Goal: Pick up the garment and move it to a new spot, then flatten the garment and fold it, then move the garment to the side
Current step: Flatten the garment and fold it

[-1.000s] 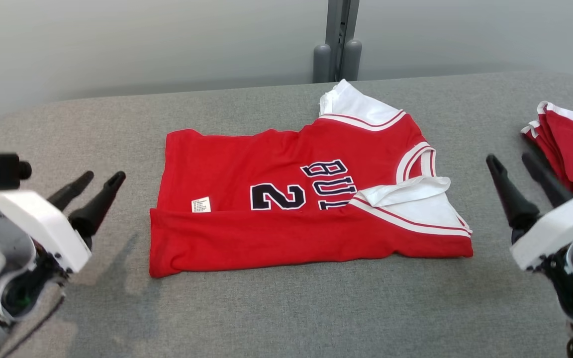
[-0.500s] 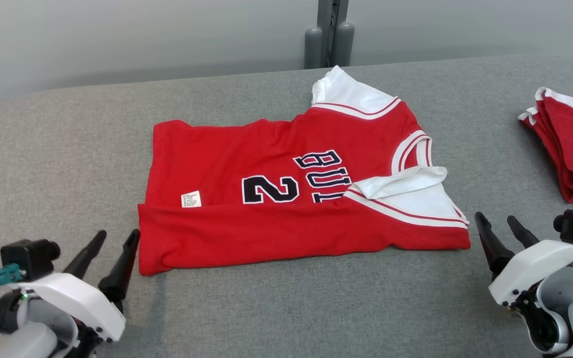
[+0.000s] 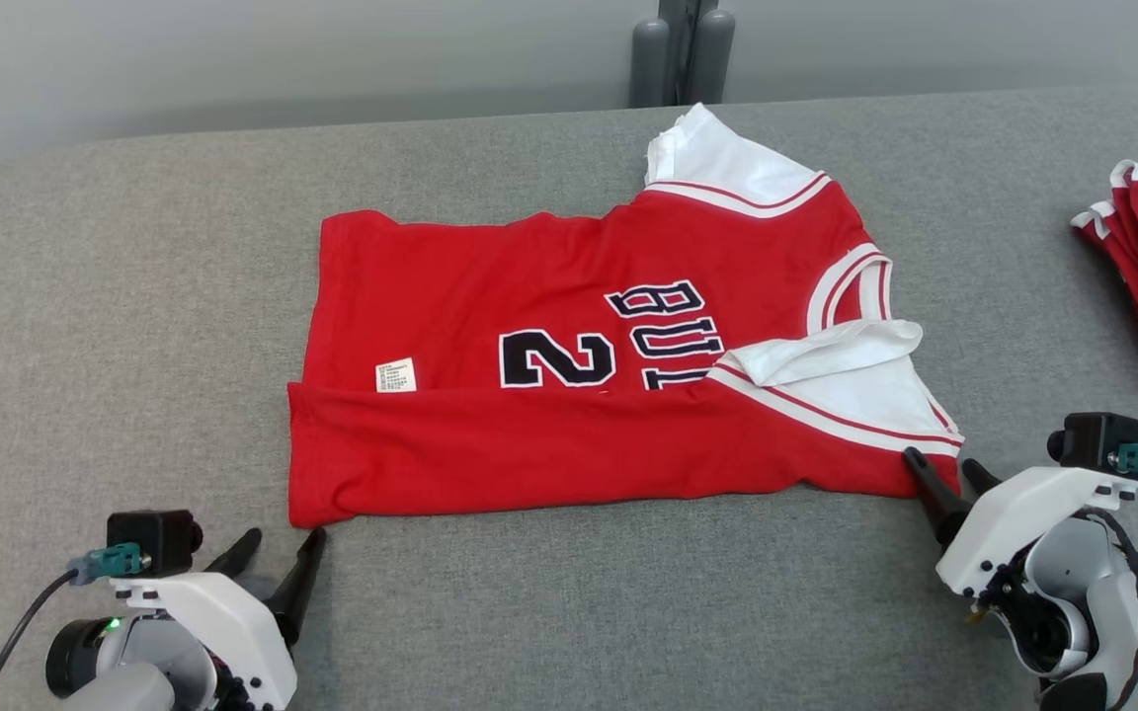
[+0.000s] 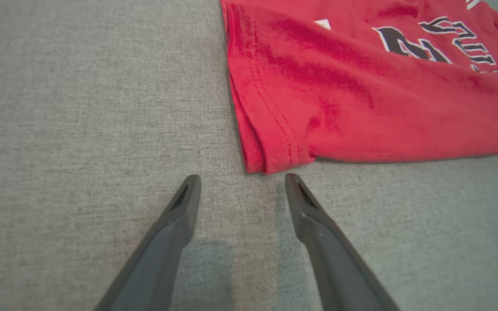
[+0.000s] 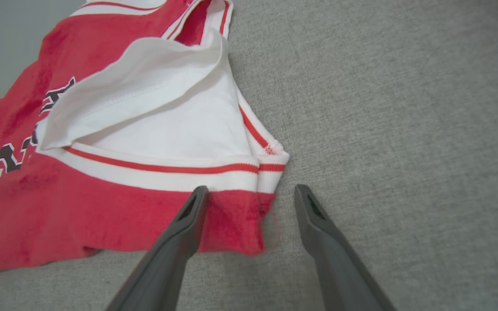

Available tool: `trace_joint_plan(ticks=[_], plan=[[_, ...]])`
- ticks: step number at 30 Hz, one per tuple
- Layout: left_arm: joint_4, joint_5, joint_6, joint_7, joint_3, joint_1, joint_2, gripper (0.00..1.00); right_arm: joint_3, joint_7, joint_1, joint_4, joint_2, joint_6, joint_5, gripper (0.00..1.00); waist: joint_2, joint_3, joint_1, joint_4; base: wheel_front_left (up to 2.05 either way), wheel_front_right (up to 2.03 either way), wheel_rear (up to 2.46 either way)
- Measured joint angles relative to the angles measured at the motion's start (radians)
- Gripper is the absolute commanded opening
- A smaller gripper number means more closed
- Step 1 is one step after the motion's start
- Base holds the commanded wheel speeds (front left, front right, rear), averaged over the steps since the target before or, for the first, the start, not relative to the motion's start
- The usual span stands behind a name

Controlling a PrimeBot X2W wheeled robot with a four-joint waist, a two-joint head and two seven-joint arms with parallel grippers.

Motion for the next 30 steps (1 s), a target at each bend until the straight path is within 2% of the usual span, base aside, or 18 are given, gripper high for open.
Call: trace_joint_plan(ticks=[10, 11, 12, 14, 15, 16, 17, 18, 19, 20, 26, 30], plan=[[0.107, 0.005, -0.051, 0.101, -0.034, -0.088, -0.056, 0.99, 0.021, 0.032, -0.046, 0.049, 0.000, 0.000, 0.000, 1.00, 0.0000, 0.008, 0.0000, 0.002, 0.00, 0.00, 0.00], [0.117, 0.003, -0.055, 0.103, -0.035, -0.092, -0.058, 0.93, 0.026, 0.034, -0.049, 0.052, 0.000, 0.000, 0.000, 1.00, 0.0000, 0.007, 0.0000, 0.000, 0.00, 0.00, 0.00], [0.126, 0.003, -0.056, 0.104, -0.035, -0.095, -0.061, 0.86, 0.029, 0.035, -0.049, 0.054, 0.001, 0.000, 0.001, 0.89, 0.0000, 0.005, 0.0000, -0.002, 0.00, 0.00, 0.00], [0.136, 0.000, -0.059, 0.105, -0.034, -0.099, -0.065, 0.78, 0.036, 0.038, -0.049, 0.058, 0.002, 0.000, 0.010, 0.56, 0.0000, 0.003, 0.0000, -0.006, 0.00, 0.00, 0.00], [0.137, -0.001, -0.064, 0.105, -0.034, -0.100, -0.065, 0.75, 0.040, 0.041, -0.049, 0.060, 0.003, 0.000, 0.011, 0.47, 0.0000, 0.001, 0.0000, -0.007, 0.00, 0.00, 0.00], [0.136, 0.000, -0.065, 0.105, -0.034, -0.101, -0.065, 0.64, 0.043, 0.041, -0.048, 0.062, 0.003, 0.000, 0.014, 0.40, 0.0000, 0.000, 0.0000, -0.007, 0.00, 0.00, 0.00], [0.135, 0.002, -0.070, 0.107, -0.036, -0.103, -0.063, 0.57, 0.047, 0.041, -0.047, 0.063, 0.003, 0.000, 0.021, 0.30, 0.0000, -0.002, 0.0000, -0.008, 0.00, 0.00, 0.00], [0.130, 0.004, -0.074, 0.111, -0.039, -0.104, -0.062, 0.42, 0.049, 0.041, -0.047, 0.065, 0.003, 0.000, 0.026, 0.20, 0.0000, -0.003, 0.0000, -0.009, 0.00, 0.00, 0.00], [0.125, 0.006, -0.078, 0.117, -0.043, -0.105, -0.061, 0.00, 0.052, 0.041, -0.047, 0.067, 0.003, 0.000, 0.028, 0.07, 0.0000, -0.005, 0.0000, -0.009, 0.00, 0.00, 0.00], [0.121, 0.008, -0.081, 0.121, -0.048, -0.105, -0.060, 0.00, 0.055, 0.040, -0.046, 0.068, 0.002, 0.000, 0.029, 0.00, 0.0000, -0.008, 0.0000, -0.010, 0.00, 0.00, 0.00], [0.092, 0.010, -0.081, 0.136, -0.059, -0.104, -0.051, 0.00, 0.073, 0.040, -0.042, 0.076, -0.007, 0.000, 0.048, 0.00, 0.0000, -0.025, 0.0000, -0.014, 0.00, 0.00, 0.00], [0.060, 0.013, -0.078, 0.145, -0.066, -0.095, -0.026, 0.00, 0.085, 0.051, -0.026, 0.072, -0.022, 0.000, 0.074, 0.00, 0.0000, -0.045, 0.0000, -0.014, 0.00, 0.00, 0.00]])
